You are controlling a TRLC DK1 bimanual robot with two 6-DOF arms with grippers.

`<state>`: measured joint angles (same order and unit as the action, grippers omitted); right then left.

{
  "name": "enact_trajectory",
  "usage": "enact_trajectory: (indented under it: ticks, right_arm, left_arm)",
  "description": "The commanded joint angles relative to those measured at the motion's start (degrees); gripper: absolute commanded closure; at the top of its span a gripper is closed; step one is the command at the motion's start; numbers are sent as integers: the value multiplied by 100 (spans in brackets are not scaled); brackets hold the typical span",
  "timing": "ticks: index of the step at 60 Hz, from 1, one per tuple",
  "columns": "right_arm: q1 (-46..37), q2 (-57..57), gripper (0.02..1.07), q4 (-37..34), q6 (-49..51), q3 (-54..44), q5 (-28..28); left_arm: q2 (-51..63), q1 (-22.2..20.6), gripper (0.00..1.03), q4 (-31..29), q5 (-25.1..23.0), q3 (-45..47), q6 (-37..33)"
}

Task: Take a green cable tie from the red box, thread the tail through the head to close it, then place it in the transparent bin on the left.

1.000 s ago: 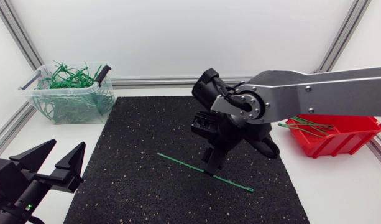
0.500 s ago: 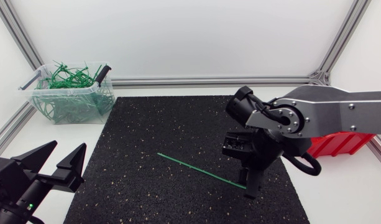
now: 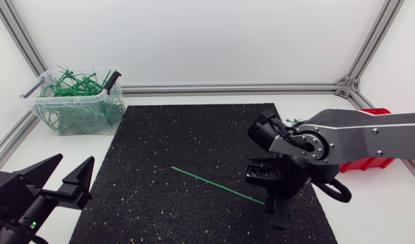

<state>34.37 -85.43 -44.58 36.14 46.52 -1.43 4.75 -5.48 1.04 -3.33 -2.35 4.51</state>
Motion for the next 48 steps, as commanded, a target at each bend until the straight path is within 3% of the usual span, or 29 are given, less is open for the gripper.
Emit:
enact_trajectory:
  ticks: [1,34,45,48]
  right_arm:
    - [-36,-114,53,54,130,-196,29]
    - [-291,-466,66,371,447,-425,20]
    - [-299,-519,100,432,587,-477,29]
    - [-291,-519,101,450,613,-495,29]
  left_arm:
    - [61,-6,4,-130,26,226,67]
    - [52,-24,4,-77,26,235,23]
    - [-10,-15,4,-51,26,244,-3]
    - [-10,-15,4,-51,17,244,-73]
